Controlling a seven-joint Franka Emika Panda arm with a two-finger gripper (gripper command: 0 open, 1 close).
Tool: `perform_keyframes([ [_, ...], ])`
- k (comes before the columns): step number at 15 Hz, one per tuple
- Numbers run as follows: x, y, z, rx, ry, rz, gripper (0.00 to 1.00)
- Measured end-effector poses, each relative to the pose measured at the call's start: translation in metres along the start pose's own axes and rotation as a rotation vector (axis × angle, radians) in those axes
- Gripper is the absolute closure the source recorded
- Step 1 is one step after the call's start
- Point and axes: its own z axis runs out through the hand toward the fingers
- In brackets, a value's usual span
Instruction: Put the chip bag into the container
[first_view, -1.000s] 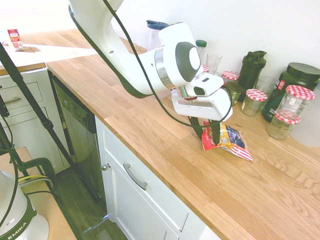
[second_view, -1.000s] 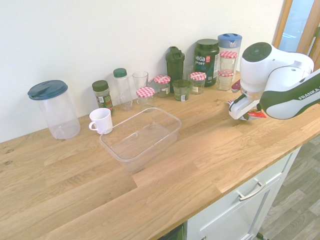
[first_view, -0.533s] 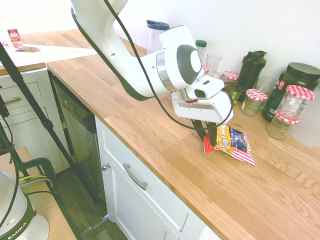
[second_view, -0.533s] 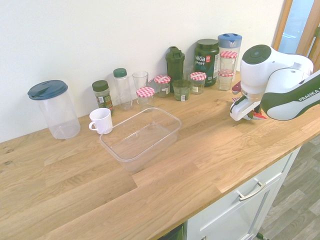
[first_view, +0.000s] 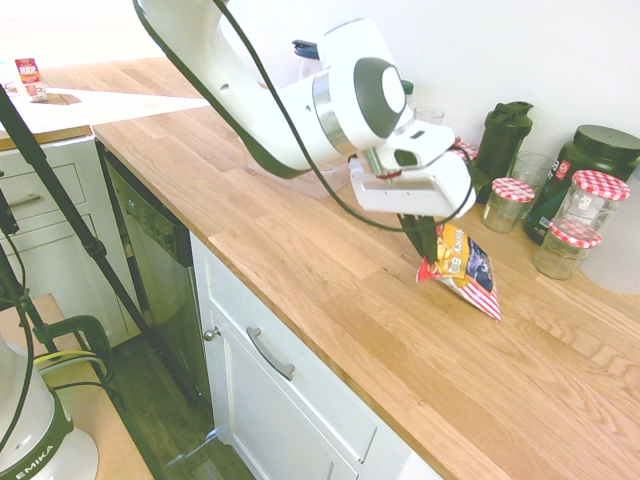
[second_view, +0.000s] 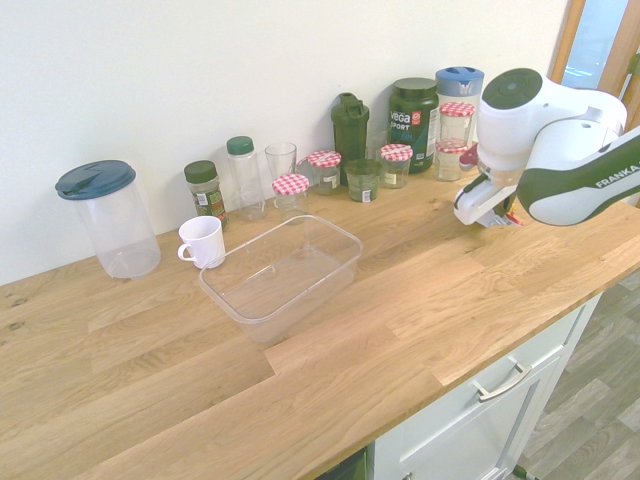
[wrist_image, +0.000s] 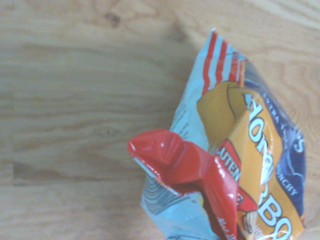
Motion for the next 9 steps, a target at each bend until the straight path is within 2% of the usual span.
perform_keyframes([
  [4,-0.013,-0.054,-0.106,0.054,0.079,-0.031,1.0],
  [9,-0.097,-0.139,-0.229,0.088,0.155,-0.118,1.0],
])
